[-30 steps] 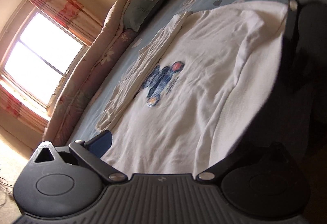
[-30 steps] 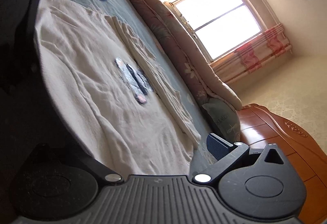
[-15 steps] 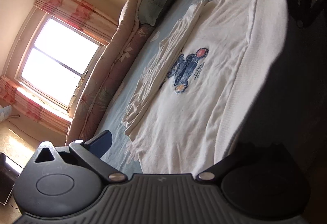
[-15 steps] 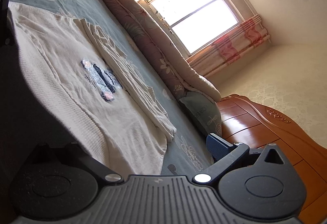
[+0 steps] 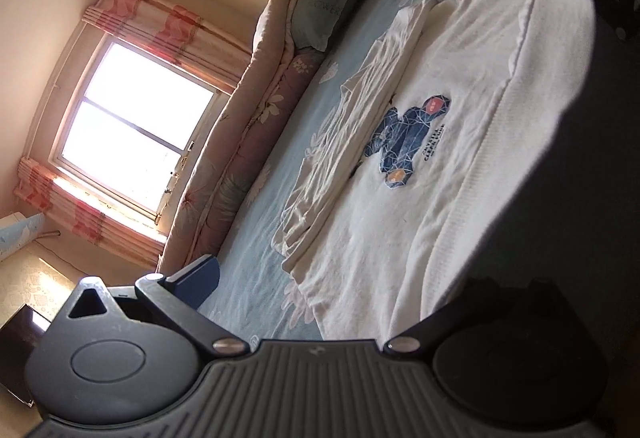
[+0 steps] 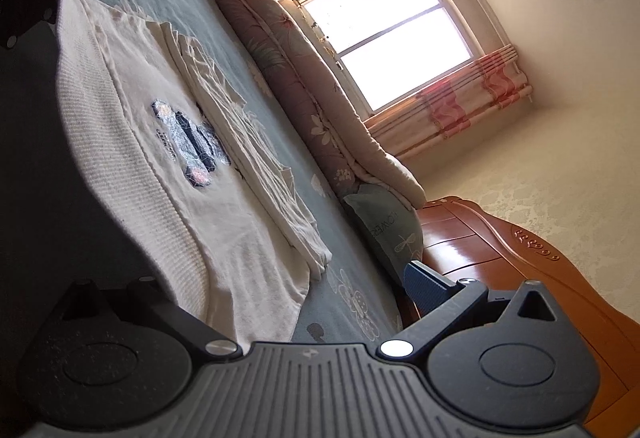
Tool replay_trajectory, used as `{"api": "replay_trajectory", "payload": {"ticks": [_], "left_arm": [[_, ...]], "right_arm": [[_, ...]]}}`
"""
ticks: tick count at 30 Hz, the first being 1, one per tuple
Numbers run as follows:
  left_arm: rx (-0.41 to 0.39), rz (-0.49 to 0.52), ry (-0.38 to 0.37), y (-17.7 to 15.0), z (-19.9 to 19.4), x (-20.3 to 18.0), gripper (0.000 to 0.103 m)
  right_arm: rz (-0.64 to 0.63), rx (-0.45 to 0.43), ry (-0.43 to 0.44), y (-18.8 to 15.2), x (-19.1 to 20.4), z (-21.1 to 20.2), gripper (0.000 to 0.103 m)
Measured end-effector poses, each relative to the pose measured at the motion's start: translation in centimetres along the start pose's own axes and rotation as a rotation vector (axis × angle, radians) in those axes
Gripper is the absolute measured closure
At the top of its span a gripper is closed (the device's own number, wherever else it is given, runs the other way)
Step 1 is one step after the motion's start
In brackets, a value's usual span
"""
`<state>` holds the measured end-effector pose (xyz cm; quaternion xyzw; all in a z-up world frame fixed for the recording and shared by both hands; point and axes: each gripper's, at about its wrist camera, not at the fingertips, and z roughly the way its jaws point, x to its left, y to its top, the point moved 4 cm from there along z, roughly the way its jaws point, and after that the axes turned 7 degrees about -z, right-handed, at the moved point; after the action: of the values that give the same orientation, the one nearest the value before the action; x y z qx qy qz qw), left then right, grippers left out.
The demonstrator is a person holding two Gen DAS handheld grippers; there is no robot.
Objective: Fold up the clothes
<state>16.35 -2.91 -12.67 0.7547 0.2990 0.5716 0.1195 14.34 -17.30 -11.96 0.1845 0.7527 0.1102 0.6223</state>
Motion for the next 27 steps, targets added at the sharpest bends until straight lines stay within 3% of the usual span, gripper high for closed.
{"api": "replay_trajectory", "payload": {"ticks": [8, 27], "left_arm": [[-0.014, -0.009, 0.002, 1.6, 2.7, 1.3, 0.000], [-0.029, -0.041, 0.036, 4.4, 11.3, 4.0, 0.000]], "right_arm": [[-0.037, -0.008, -0.048, 0.7, -1.2, 2.6, 0.000], [-0.085, -0.020, -0.103, 3.0, -3.3, 13.2, 0.000]]}}
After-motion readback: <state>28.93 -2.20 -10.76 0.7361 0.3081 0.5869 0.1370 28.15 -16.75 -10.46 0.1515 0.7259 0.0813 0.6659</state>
